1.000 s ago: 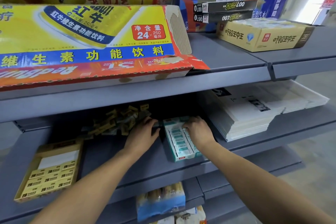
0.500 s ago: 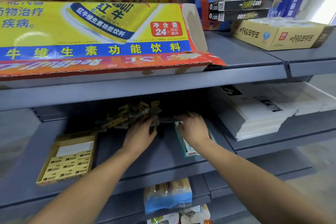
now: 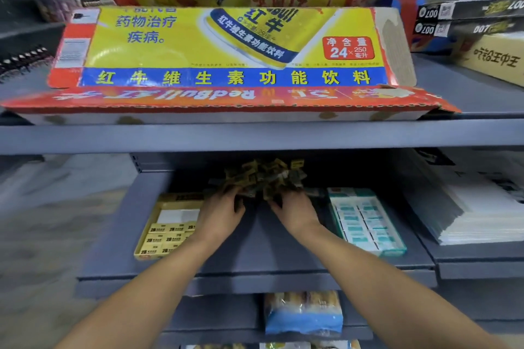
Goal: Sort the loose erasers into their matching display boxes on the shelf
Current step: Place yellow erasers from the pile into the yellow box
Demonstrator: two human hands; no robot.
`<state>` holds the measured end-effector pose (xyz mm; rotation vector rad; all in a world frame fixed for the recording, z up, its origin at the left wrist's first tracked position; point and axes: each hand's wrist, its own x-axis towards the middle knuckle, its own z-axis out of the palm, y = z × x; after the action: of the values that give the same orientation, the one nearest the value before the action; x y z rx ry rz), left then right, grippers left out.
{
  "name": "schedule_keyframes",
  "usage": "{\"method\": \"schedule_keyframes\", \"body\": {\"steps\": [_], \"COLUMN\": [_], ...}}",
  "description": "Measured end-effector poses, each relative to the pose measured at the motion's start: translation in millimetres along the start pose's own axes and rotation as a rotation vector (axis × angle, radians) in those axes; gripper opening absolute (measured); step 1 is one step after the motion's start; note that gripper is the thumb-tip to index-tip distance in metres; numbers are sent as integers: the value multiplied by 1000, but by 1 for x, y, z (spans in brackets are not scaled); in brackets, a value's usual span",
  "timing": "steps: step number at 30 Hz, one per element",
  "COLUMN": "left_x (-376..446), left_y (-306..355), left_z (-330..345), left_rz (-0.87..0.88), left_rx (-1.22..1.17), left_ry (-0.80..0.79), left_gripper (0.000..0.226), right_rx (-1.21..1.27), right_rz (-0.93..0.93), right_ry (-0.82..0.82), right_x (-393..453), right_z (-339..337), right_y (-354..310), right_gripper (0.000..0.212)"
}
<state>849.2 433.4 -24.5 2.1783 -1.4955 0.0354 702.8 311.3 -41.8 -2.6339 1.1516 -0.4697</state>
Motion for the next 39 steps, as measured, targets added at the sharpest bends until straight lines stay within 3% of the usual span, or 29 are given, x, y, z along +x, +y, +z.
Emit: {"method": "schedule_keyframes", "body": {"steps": [5,9,14,20,31,36,39], "left_x": [1,4,9,8,-1,-4,-3], "left_y": [-8,-14,-14,2,22,21,22], "left_z": [-5,-7,-3,8,18,18,16], "left_rz": [-13,-6,20,62,139,161,197], "left_rx": [9,35,41,-4,-104,-162,-164], "left_ry": [2,7,-6,-51,-96,-116,-97], "left_gripper": [34,31,31,38,45,56,44], "right_rx": [-89,-178,49,69,297,483,530], "right_rz": [78,92,65,-171,-173,-83,-65], "right_ry": [-12,-9,-36,30,158,90,53], "right_x": [11,15,8,-13,-32,-35,-35], "right_z": [13,13,7,-4,-9,-10,-11], "right_y": [-13,-16,-11,-2,12,10,7], "right_gripper": [46,41,28,41,32,27,27]}}
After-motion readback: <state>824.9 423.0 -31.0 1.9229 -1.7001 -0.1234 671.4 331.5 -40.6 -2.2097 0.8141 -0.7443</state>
